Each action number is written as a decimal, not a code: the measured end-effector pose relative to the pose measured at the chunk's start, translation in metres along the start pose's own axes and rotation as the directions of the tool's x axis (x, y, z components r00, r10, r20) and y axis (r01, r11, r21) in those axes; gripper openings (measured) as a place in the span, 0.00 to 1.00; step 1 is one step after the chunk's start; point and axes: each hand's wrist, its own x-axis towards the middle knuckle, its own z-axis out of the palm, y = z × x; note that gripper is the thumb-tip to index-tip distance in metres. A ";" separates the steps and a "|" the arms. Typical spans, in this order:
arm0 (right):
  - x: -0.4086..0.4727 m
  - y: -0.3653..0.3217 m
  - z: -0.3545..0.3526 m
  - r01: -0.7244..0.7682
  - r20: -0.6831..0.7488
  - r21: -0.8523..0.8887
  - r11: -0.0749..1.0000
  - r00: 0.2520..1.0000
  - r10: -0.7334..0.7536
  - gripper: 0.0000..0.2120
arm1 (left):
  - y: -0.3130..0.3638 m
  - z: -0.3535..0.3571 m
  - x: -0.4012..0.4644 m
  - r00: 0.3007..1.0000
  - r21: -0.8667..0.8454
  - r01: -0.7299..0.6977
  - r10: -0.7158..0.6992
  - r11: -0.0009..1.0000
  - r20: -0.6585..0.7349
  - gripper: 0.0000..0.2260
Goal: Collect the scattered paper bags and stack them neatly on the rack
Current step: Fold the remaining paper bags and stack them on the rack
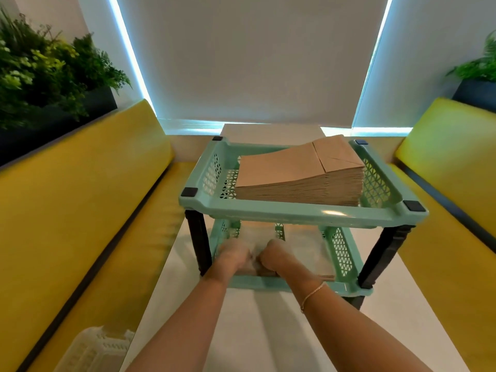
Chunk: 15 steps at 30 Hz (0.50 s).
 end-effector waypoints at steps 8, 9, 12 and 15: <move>-0.002 -0.007 0.007 0.047 0.012 -0.157 0.986 0.999 -0.045 0.15 | -0.007 0.010 0.005 0.998 -0.077 0.032 -0.036 0.997 -0.052 0.15; -0.005 -0.009 0.006 0.044 -0.016 -0.120 0.992 0.999 -0.046 0.15 | -0.006 0.010 0.003 0.998 -0.081 0.028 -0.033 0.996 -0.059 0.15; -0.007 -0.005 -0.009 0.046 -0.117 -0.025 0.999 0.992 -0.049 0.11 | 0.004 0.004 -0.001 0.988 -0.106 0.014 -0.030 0.994 -0.150 0.13; -0.005 0.022 -0.033 -0.057 -0.201 0.068 0.996 0.977 0.069 0.08 | 0.021 0.007 -0.010 0.968 -0.198 -0.095 0.044 0.976 -0.247 0.14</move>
